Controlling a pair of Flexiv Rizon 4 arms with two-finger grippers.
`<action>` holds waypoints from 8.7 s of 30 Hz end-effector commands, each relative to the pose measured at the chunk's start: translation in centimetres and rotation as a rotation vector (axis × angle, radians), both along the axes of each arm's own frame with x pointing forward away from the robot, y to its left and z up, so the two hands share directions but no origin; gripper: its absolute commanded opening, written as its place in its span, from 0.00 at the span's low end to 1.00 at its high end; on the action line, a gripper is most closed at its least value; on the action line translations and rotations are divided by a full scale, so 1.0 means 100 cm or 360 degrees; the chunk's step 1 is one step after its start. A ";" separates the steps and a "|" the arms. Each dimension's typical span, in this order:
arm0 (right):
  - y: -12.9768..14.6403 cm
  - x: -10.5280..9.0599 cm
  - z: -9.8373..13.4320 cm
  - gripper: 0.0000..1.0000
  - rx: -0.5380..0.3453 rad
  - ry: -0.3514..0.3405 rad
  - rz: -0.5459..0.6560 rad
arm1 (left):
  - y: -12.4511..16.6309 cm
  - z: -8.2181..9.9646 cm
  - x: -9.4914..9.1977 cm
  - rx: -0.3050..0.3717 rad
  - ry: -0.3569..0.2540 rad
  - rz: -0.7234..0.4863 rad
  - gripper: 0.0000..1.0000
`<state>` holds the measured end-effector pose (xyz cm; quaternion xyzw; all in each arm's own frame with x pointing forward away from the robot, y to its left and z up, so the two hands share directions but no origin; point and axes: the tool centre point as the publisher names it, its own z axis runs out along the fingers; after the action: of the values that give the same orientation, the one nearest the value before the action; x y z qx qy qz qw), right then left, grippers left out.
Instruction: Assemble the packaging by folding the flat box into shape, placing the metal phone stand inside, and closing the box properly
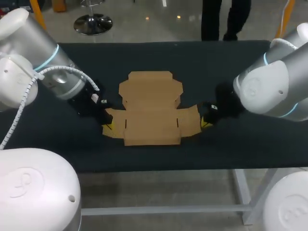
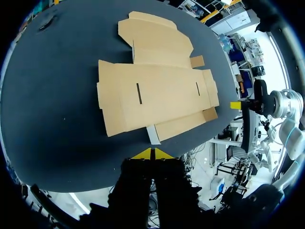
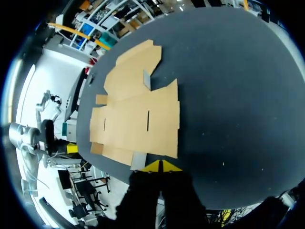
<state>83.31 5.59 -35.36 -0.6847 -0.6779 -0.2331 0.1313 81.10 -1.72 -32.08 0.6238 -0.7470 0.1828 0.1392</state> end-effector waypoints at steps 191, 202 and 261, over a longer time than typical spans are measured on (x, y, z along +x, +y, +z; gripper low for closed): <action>0.069 0.240 -0.031 0.00 0.0919 -0.0213 0.0077 | 0.088 0.024 0.134 -0.0471 0.0000 -0.0370 1.00; 0.065 0.228 0.001 0.00 0.1019 -0.0386 0.0163 | 0.074 0.026 0.139 -0.0515 -0.0221 -0.0494 1.00; 0.075 0.232 0.065 0.00 0.1464 -0.0983 0.0434 | 0.024 0.042 0.223 -0.0744 -0.1270 -0.0903 1.00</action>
<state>106.15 13.05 -28.72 -0.3772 -0.6001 -0.6664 0.2314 104.29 1.02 -27.80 0.2267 -0.8223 0.5208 0.0338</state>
